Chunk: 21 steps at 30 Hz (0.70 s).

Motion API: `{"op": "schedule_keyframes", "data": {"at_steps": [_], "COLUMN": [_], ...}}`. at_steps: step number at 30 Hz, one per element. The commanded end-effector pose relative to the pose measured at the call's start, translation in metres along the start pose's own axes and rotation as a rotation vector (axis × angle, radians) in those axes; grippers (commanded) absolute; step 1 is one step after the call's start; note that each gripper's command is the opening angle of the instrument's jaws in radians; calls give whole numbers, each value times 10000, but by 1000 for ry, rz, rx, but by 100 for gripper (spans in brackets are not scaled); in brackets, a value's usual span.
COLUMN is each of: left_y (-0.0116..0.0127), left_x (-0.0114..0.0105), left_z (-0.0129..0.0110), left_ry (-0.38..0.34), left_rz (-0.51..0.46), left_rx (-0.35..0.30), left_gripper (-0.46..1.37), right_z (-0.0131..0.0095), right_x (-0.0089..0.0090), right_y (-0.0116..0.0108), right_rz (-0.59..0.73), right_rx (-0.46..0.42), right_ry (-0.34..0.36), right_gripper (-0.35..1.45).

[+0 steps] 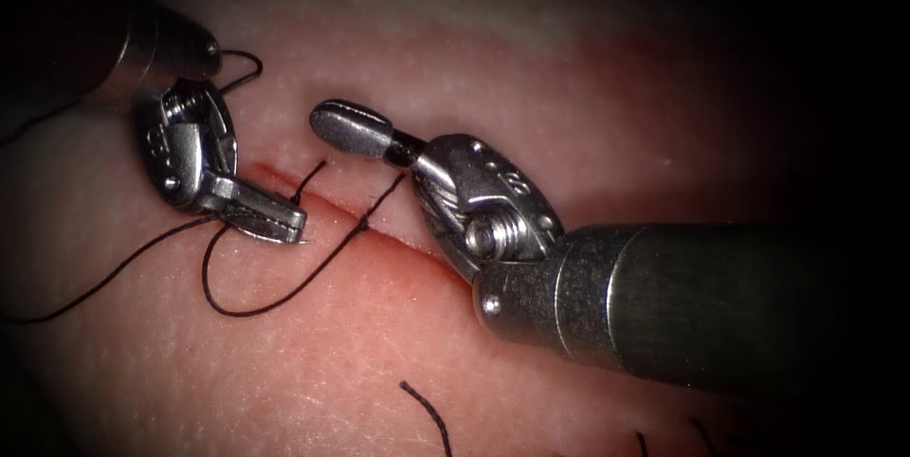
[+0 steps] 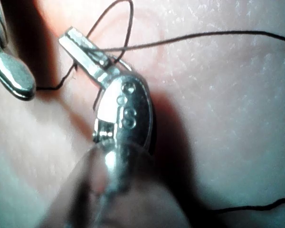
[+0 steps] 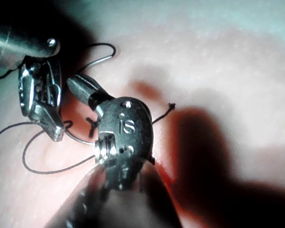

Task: Wound Closure
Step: Wrap the suture once counter-clockwise around the right gripper

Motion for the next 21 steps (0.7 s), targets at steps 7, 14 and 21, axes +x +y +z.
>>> {"op": "schedule_keyframes", "data": {"at_steps": [7, 14, 21], "left_y": [-4, -18, -33], "left_x": [13, 26, 29], "left_z": [5, 9, 15], "left_ry": [-4, -24, -39], "left_rz": [-5, -23, -40], "left_rx": [-1, 3, 3], "left_gripper": [-35, -35, -35], "right_z": [7, 17, 27], "right_x": [-7, -20, -29], "right_y": [15, 19, 17], "right_rz": [-78, -169, -232], "right_rx": [-16, -11, 37], "right_ry": [3, -35, -41], "right_gripper": [-35, -35, -35]}}
